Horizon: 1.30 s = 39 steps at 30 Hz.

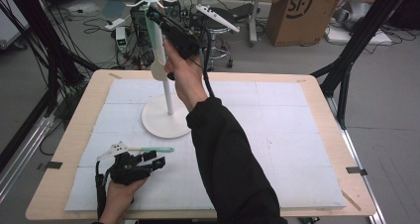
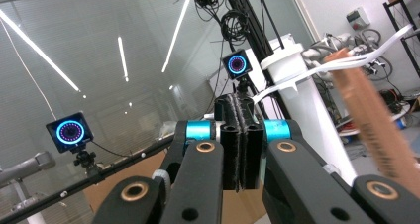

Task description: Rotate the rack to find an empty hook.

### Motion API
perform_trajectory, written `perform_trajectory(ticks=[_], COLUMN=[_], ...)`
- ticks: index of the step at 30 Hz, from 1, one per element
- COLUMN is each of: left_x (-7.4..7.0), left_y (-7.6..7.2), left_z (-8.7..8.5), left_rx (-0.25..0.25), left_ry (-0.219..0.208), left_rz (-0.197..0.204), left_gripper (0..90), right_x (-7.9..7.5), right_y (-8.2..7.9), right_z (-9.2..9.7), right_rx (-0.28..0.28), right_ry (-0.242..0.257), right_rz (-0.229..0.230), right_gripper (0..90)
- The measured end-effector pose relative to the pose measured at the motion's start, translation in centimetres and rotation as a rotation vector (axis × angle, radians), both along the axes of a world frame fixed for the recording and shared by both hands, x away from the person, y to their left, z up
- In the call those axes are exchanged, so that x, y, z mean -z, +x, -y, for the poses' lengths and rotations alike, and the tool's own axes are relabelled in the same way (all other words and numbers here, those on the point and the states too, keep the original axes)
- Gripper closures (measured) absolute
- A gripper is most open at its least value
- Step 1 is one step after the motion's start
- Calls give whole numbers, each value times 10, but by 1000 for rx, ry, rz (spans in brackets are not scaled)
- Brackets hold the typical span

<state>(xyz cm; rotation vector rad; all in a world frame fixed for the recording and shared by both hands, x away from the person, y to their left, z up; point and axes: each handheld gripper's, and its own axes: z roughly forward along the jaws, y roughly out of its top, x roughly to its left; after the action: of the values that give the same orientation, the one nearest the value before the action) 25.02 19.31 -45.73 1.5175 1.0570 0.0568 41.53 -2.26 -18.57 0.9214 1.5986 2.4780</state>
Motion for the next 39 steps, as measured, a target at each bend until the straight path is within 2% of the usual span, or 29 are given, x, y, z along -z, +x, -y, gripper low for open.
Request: perform_trajectory(ticks=[5, 11, 17, 22, 25, 27, 32, 39], left_x=[0, 0, 0, 0, 0, 0, 0, 0], left_y=[0, 1, 1, 1, 1, 1, 1, 1], left_z=[0, 0, 0, 0, 0, 0, 0, -1], left_rx=[2, 3, 3, 3, 3, 2, 4, 5], left_ry=[-3, -4, -4, -8, -7, -8, -8, -12], left_rz=[2, 1, 0, 1, 1, 0, -2, -4], left_gripper=[379, 379, 380, 380, 380, 380, 380, 380], right_x=[1, 6, 13, 8, 3, 1, -2, -7], right_y=[0, -4, -6, -3, 5, 8, 5, 4], right_z=[-10, -11, 4, 20, 28, 30, 24, 10], right_rx=[0, -10, 20, 78, 117, 119, 100, 87], right_ry=[-12, -42, -35, -17, -6, 0, -2, -34], right_rz=[-2, 2, -16, -18, -40, -43, -29, -16], right_gripper=[900, 900, 900, 900, 900, 900, 900, 900])
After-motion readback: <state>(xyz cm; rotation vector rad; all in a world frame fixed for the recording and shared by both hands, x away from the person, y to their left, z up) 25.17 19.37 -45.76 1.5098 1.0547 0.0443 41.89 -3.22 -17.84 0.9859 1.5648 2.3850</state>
